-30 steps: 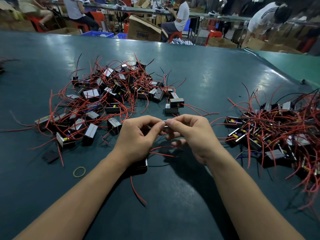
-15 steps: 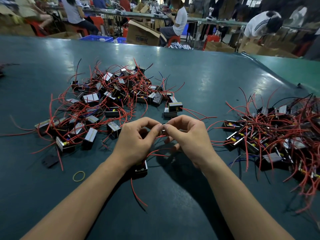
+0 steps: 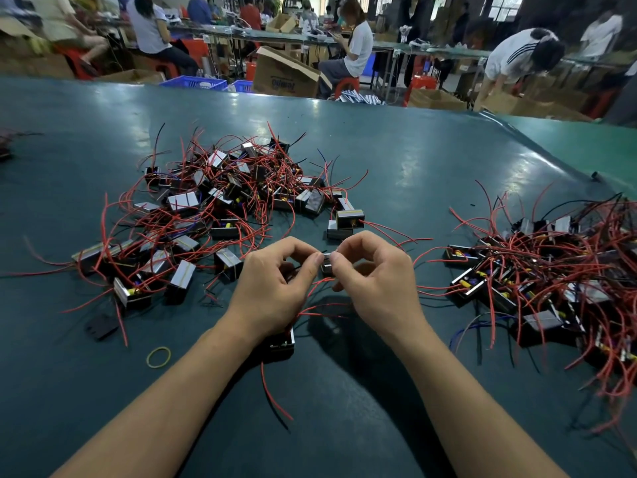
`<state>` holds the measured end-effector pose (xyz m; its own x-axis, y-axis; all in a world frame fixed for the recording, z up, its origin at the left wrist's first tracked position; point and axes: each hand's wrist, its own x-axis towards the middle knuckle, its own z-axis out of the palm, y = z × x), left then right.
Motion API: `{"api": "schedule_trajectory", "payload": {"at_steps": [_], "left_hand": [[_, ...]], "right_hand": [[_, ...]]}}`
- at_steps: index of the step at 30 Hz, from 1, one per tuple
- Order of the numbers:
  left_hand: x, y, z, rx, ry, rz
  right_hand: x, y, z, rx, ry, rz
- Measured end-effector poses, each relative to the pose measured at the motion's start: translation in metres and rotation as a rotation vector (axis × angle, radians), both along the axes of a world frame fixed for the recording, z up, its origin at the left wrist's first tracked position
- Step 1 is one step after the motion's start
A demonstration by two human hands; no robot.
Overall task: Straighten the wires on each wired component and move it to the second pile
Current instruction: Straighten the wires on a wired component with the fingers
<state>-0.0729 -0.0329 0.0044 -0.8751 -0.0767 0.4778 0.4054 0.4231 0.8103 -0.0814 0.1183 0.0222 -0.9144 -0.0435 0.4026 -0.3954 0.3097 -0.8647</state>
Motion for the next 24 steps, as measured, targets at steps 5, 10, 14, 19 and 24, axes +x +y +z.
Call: {"api": "schedule_trajectory", "payload": {"at_steps": [5,10,14,19,24], "left_hand": [[0.000,0.000,0.000,-0.016,0.001,0.032],[-0.001,-0.001,0.000,-0.018,-0.004,-0.009],[0.001,-0.003,0.000,-0.023,0.001,-0.091],[0.001,-0.005,0.001,-0.049,0.061,-0.117],[0.004,-0.006,0.003,-0.100,0.111,-0.138]], "right_hand": [[-0.002,0.000,-0.006,0.140,0.209,-0.053],[-0.004,0.007,-0.004,0.198,0.329,0.022],[-0.009,0.013,-0.001,0.184,0.349,0.086],[-0.009,0.014,0.004,-0.054,-0.091,0.164],[-0.009,0.018,0.005,-0.117,-0.396,0.338]]}}
